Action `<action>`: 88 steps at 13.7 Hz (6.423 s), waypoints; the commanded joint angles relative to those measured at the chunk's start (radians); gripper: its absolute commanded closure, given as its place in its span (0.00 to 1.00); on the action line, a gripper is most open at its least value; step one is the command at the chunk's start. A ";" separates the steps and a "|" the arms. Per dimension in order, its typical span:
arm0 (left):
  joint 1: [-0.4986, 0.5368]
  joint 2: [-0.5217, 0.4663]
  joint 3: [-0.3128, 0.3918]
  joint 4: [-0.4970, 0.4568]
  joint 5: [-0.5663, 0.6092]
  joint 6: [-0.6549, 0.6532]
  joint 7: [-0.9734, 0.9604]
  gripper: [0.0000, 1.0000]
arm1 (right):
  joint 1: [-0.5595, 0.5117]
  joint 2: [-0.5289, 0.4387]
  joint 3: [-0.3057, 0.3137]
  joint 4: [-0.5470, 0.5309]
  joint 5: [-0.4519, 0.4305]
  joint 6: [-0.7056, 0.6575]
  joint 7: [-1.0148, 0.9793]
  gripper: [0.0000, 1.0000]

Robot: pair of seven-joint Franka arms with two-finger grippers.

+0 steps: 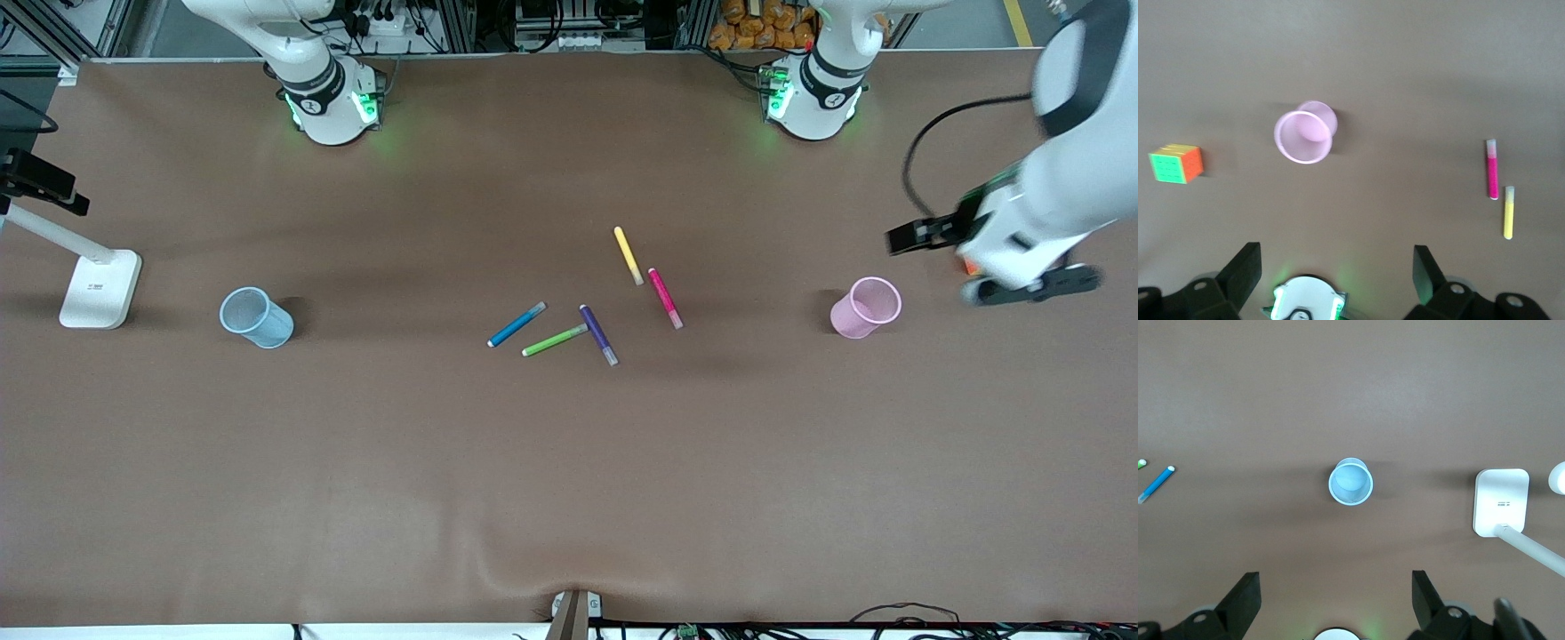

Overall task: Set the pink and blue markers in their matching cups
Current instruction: 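Move the left gripper over the pink marker, then lower the left gripper and grasp the pink marker while the right gripper reaches out, then lift the pink marker with the left gripper while the right gripper grasps the blue marker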

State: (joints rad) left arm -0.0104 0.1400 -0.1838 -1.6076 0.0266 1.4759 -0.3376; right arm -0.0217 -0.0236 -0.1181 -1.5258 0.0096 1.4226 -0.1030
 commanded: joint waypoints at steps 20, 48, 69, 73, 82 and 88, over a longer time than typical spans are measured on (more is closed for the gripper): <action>-0.240 0.498 -0.022 0.008 -0.166 0.377 -0.538 0.00 | -0.046 0.217 0.009 0.056 -0.007 0.006 -0.014 0.00; -0.270 0.549 -0.025 -0.029 -0.290 0.517 -0.546 0.00 | 0.085 0.163 0.017 -0.106 0.085 0.019 0.446 0.00; -0.313 0.616 -0.023 -0.051 -0.313 0.615 -0.549 0.22 | 0.397 0.062 0.017 -0.375 0.170 0.330 1.042 0.00; -0.313 0.615 -0.023 -0.052 -0.303 0.615 -0.547 0.48 | 0.500 0.071 0.017 -0.387 0.170 0.436 1.181 0.00; -0.307 0.607 -0.014 -0.080 -0.300 0.612 -0.541 1.00 | 0.689 0.201 0.015 -0.412 0.168 0.673 1.522 0.00; -0.269 0.523 -0.013 -0.074 -0.221 0.497 -0.535 1.00 | 0.779 0.345 0.015 -0.415 0.168 0.830 1.680 0.00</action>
State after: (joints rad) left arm -0.3001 0.7377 -0.2000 -1.6481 -0.2174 2.0285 -0.8708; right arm 0.7131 0.2810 -0.0899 -1.9401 0.1727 2.1997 1.5086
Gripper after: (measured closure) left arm 0.828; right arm 0.000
